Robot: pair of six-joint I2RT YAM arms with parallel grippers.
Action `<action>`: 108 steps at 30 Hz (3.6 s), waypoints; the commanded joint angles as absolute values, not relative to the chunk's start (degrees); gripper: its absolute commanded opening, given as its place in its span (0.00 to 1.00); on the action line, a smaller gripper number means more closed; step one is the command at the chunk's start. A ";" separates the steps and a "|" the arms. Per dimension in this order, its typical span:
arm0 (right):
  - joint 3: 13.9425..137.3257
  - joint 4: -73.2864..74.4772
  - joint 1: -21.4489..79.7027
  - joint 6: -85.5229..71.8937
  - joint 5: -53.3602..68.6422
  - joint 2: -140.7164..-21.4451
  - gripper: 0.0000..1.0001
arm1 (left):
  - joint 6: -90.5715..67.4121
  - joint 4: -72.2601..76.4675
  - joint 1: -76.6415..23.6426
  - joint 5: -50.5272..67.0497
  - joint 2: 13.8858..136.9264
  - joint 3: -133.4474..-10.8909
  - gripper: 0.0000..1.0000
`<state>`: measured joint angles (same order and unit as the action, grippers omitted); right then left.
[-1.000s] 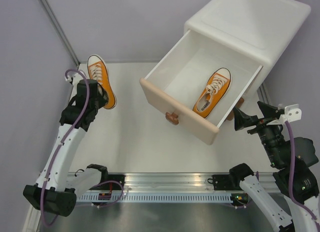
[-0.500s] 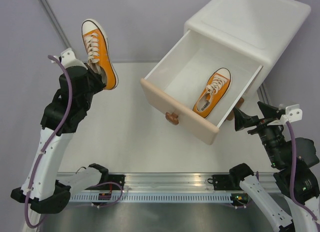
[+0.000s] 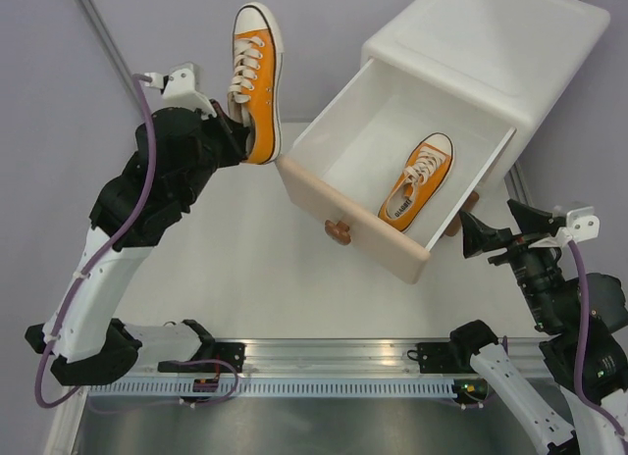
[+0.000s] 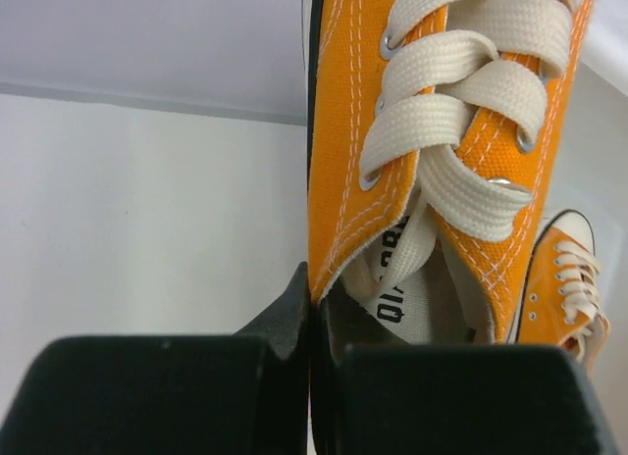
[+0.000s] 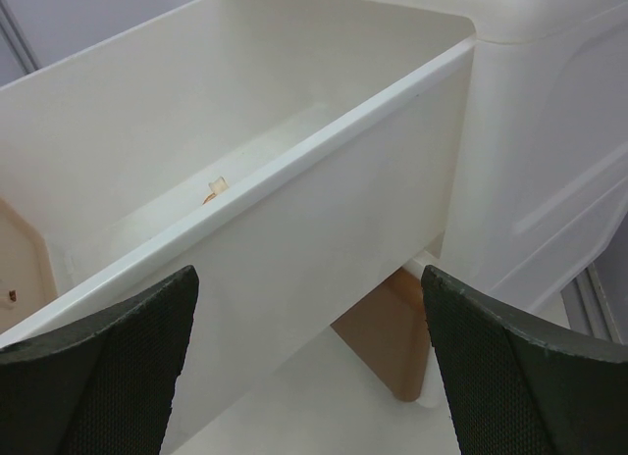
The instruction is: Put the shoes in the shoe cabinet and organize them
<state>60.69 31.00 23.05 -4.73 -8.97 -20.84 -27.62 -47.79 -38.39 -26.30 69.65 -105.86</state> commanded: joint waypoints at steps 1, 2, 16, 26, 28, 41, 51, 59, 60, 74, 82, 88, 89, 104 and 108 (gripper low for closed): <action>63.10 31.02 23.29 -5.36 -9.41 -20.74 0.98 | -22.51 -42.63 -42.62 -26.10 71.62 -111.17 0.02; 63.11 31.20 23.29 -5.36 -9.49 -20.66 0.98 | -21.80 -42.63 -44.72 -26.10 72.24 -112.92 0.02; 64.16 32.43 23.29 -4.92 -10.19 -20.92 0.98 | -5.72 -41.75 -53.61 -18.82 86.66 -128.32 0.02; 63.81 32.43 23.38 -4.66 -10.81 -20.57 0.98 | 6.67 -40.69 -53.53 -6.69 91.67 -128.32 0.02; 63.63 32.43 23.38 -4.75 -11.07 -20.31 0.98 | 8.26 -40.69 -53.53 -6.94 92.11 -127.45 0.02; 62.93 32.43 23.29 -4.04 -12.22 -20.13 0.98 | 14.77 -40.17 -53.53 -6.14 96.06 -123.75 0.02; 63.11 31.91 23.29 -3.16 -12.83 -20.83 0.98 | 7.57 -40.17 -53.52 -17.05 99.40 -124.63 0.02; 65.21 29.28 23.38 -3.78 -14.06 -23.02 0.98 | -2.62 -40.25 -53.79 -20.73 100.46 -124.98 0.02; 65.74 28.92 23.29 -3.95 -13.98 -23.46 0.98 | -3.25 -40.25 -53.88 -21.18 100.89 -125.42 0.02; 74.09 16.53 23.29 -5.71 -16.79 -38.40 0.98 | -8.00 -40.61 -55.99 -27.95 106.17 -130.25 0.02; 77.87 11.17 23.29 -3.96 -20.64 -46.14 0.98 | -10.72 -40.52 -55.90 -33.13 107.93 -131.92 0.02; 78.13 4.32 23.29 -3.95 -24.52 -49.65 0.98 | -12.04 -40.52 -55.90 -34.10 108.37 -131.66 0.02; 78.31 4.05 23.29 -4.04 -24.70 -50.01 0.98 | -12.04 -40.52 -55.90 -33.58 108.28 -131.23 0.02; 75.50 4.48 23.38 -1.14 -25.13 -47.02 0.98 | -8.79 -44.91 -55.99 -34.98 104.50 -126.04 0.02; 75.50 4.83 23.29 -0.53 -25.66 -46.76 0.98 | -8.88 -46.05 -55.99 -32.53 103.54 -124.81 0.02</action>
